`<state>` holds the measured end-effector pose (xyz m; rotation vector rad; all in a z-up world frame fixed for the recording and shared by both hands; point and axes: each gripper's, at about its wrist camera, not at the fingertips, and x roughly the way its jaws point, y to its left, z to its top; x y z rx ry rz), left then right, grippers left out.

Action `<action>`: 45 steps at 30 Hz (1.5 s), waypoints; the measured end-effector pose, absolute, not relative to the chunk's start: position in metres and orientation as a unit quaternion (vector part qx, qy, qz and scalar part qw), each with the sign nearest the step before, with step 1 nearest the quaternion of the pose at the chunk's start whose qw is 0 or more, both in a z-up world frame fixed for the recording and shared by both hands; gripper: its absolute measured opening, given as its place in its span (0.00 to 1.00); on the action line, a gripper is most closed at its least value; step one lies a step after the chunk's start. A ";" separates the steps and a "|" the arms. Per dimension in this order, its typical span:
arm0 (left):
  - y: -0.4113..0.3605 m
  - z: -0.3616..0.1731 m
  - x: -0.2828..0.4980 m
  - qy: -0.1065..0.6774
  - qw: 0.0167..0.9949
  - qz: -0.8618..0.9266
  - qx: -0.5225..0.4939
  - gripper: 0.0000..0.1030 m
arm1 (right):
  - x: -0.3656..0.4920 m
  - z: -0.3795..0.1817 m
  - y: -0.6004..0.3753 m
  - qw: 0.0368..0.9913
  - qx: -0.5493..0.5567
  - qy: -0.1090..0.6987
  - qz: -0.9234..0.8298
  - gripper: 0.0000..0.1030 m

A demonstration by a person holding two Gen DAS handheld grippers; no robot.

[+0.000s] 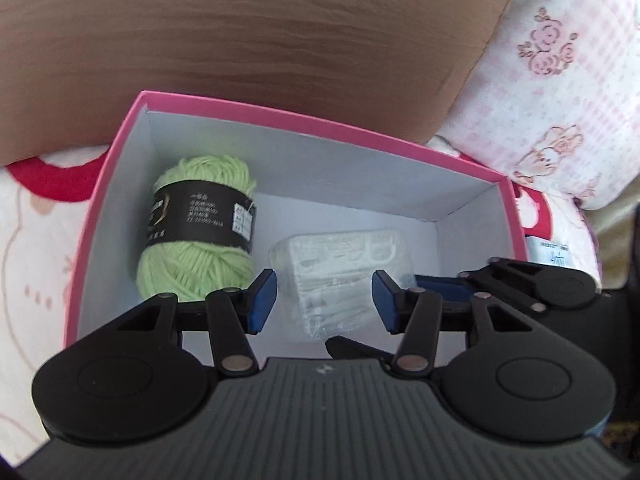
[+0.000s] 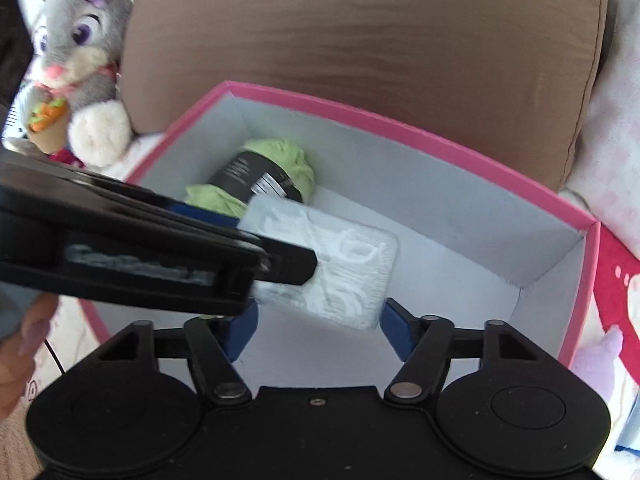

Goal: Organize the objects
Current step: 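Lower the case into the box beside the yarn and open the right tool, then raise the right tool out of the pink box and pull it back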

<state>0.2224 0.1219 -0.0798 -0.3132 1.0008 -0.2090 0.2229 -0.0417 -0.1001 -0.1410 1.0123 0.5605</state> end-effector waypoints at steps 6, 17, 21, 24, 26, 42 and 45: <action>0.123 -0.088 0.228 0.479 0.862 -0.095 -0.140 0.48 | 0.227 -0.113 -0.043 0.827 -0.052 0.494 0.261 0.60; 0.125 -0.098 0.232 0.484 0.860 -0.099 -0.125 0.42 | 0.234 -0.121 -0.040 0.817 -0.050 0.523 0.239 0.59; 0.128 -0.103 0.234 0.494 0.856 -0.087 -0.127 0.42 | 0.237 -0.120 -0.033 0.809 -0.058 0.533 0.240 0.59; 0.131 -0.107 0.235 0.498 0.851 -0.083 -0.145 0.42 | 0.239 -0.124 -0.028 0.802 -0.071 0.546 0.232 0.58; 0.133 -0.108 0.236 0.499 0.850 -0.078 -0.151 0.42 | 0.243 -0.128 -0.030 0.797 -0.054 0.557 0.228 0.58; 0.138 -0.100 0.227 0.496 0.852 -0.079 -0.148 0.42 | 0.243 -0.133 -0.048 0.796 0.013 0.561 0.227 0.48; 0.134 -0.097 0.222 0.500 0.855 -0.064 -0.125 0.39 | 0.242 -0.132 -0.042 0.800 0.004 0.555 0.228 0.45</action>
